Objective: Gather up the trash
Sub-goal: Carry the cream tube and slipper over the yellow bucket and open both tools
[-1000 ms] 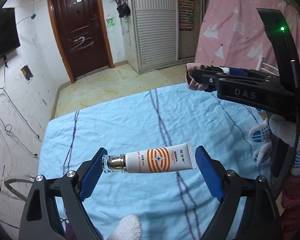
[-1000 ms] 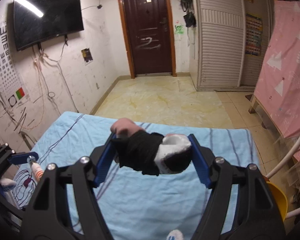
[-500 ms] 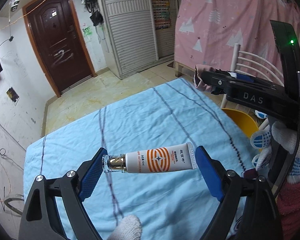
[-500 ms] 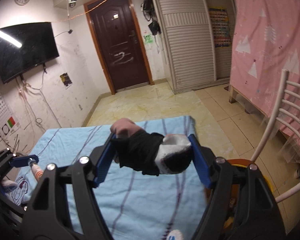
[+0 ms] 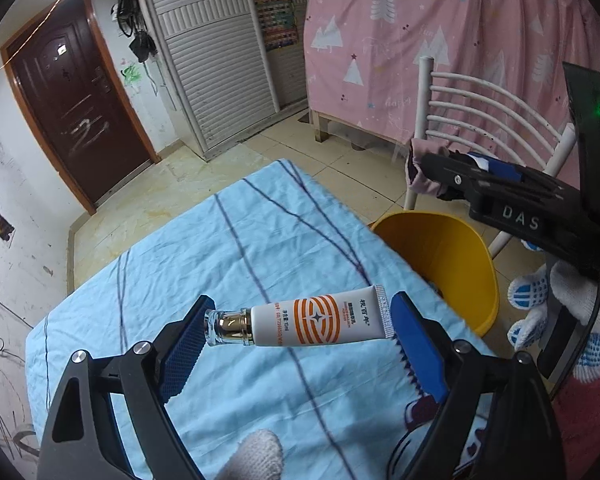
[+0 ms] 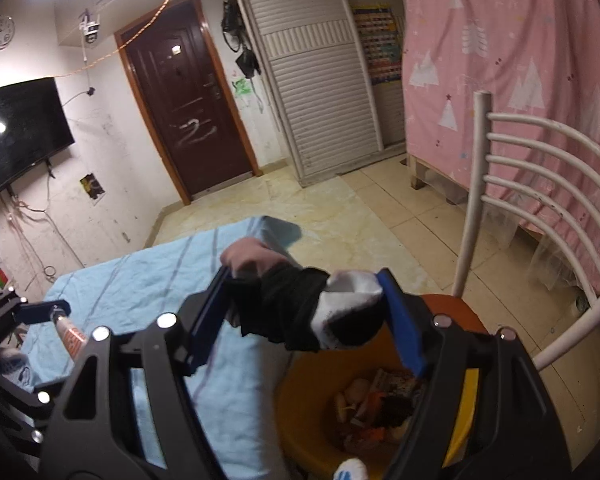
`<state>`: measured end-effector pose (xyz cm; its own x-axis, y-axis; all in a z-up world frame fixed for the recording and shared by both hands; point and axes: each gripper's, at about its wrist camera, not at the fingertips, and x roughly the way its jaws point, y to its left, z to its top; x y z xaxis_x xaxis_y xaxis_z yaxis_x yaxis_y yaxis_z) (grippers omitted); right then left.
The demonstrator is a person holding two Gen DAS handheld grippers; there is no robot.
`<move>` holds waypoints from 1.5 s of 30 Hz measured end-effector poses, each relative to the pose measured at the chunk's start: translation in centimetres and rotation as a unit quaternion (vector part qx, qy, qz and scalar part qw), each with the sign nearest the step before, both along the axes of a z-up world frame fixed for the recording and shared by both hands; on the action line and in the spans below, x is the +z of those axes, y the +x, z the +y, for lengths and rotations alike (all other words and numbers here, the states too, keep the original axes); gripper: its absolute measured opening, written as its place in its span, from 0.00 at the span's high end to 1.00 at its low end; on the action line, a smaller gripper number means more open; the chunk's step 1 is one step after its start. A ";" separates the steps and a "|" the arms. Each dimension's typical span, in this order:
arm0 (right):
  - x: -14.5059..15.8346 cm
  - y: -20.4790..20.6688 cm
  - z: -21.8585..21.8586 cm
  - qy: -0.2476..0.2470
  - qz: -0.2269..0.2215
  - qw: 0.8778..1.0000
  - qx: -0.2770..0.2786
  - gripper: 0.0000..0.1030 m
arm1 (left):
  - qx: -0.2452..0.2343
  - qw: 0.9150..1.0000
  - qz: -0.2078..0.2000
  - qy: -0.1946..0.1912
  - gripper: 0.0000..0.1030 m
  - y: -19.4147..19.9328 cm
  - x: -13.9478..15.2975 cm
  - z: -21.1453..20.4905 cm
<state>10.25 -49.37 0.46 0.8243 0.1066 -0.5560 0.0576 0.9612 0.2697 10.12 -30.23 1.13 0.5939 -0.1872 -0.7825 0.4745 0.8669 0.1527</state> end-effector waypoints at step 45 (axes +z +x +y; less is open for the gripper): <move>-7.9 -3.8 -6.9 -0.073 0.060 0.989 -0.114 0.18 | -0.056 0.979 0.092 -0.174 0.13 5.2 -2.6 -12.2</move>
<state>6.49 -56.27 -7.42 0.7450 -0.1629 -0.6469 0.3005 0.9477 0.1075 15.35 -42.38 -1.51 0.4096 -0.5173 -0.7514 0.5616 0.7921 -0.2392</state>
